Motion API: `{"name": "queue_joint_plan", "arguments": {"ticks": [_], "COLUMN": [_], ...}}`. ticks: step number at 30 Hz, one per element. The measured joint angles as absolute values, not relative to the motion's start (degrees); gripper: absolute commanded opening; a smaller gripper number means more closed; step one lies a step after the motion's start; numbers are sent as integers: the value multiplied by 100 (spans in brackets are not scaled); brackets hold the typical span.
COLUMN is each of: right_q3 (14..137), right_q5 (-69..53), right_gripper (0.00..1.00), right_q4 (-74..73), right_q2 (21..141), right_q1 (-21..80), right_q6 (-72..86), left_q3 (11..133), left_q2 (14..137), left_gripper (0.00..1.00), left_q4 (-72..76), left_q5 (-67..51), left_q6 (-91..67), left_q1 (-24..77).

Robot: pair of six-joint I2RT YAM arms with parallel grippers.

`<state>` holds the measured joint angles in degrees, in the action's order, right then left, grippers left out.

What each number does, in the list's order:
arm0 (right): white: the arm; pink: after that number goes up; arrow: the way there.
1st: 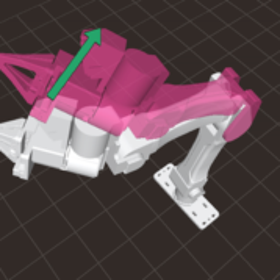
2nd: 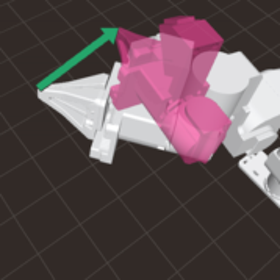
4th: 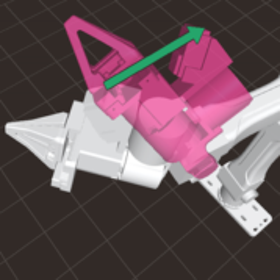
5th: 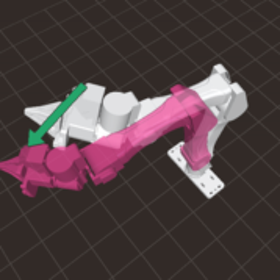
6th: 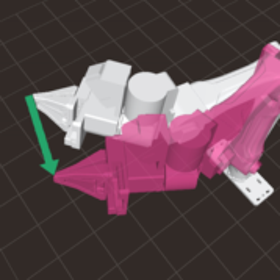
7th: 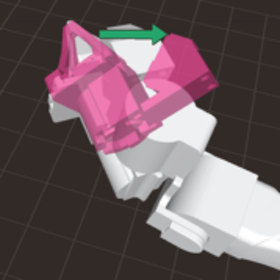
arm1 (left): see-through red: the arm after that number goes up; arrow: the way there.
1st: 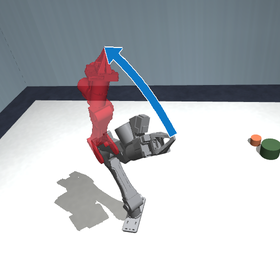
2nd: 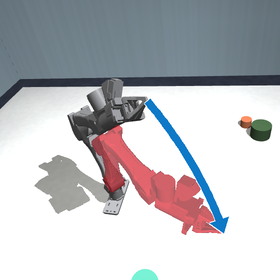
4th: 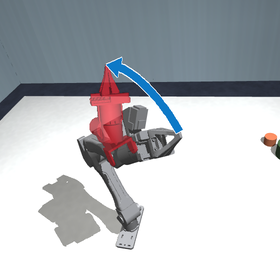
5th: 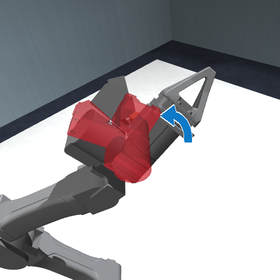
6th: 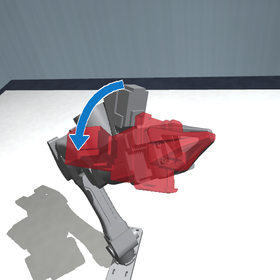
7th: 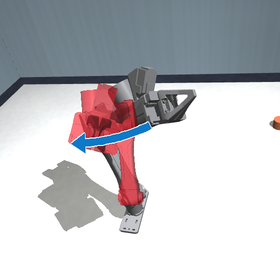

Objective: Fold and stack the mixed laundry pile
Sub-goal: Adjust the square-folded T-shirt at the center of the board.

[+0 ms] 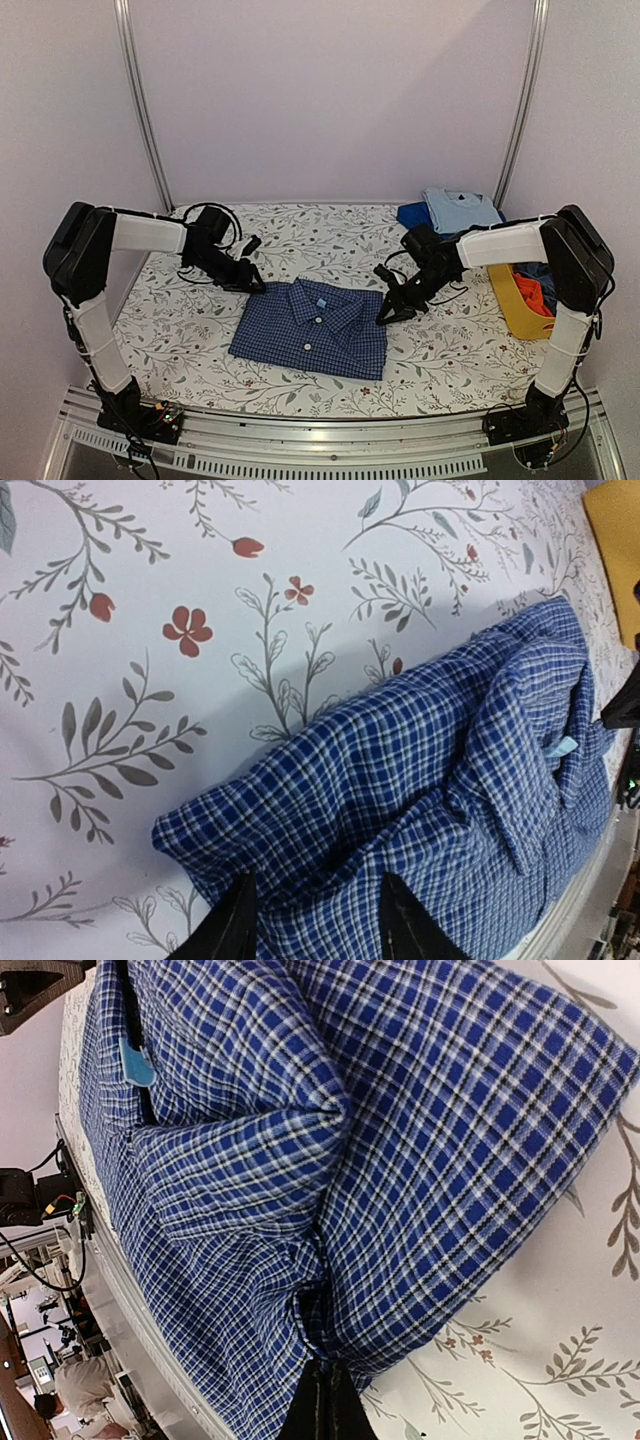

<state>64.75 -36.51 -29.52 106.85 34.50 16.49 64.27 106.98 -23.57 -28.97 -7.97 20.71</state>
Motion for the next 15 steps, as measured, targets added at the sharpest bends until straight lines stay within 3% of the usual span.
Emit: {"name": "queue_joint_plan", "arguments": {"ticks": [3,5,6,10,15], "right_q3": [6473,6475,6473,6473,6469], "right_q5": [-3651,-3649,-3651,-3651,-3651], "right_gripper": [0,0,0,0,0], "right_q4": [-2947,-2943,-2936,-2895,-2869], "right_q2": [10685,10685,10685,10683,10683], "right_q1": [3450,3450,3450,3450,3450], "right_q6": [1649,1649,1649,1653,1658], "left_q3": [6458,6458,6458,6458,6455], "left_q2": [10698,10698,10698,10698,10698], "left_gripper": [26,24,25,45,47], "left_q4": [-2355,-2359,-2366,-2381,-2423], "left_q5": [-2923,-2965,-2980,-2980,-2768], "left_q6": [-742,-729,-727,-764,-775], "left_q1": [2097,2119,2126,2134,2134]}}
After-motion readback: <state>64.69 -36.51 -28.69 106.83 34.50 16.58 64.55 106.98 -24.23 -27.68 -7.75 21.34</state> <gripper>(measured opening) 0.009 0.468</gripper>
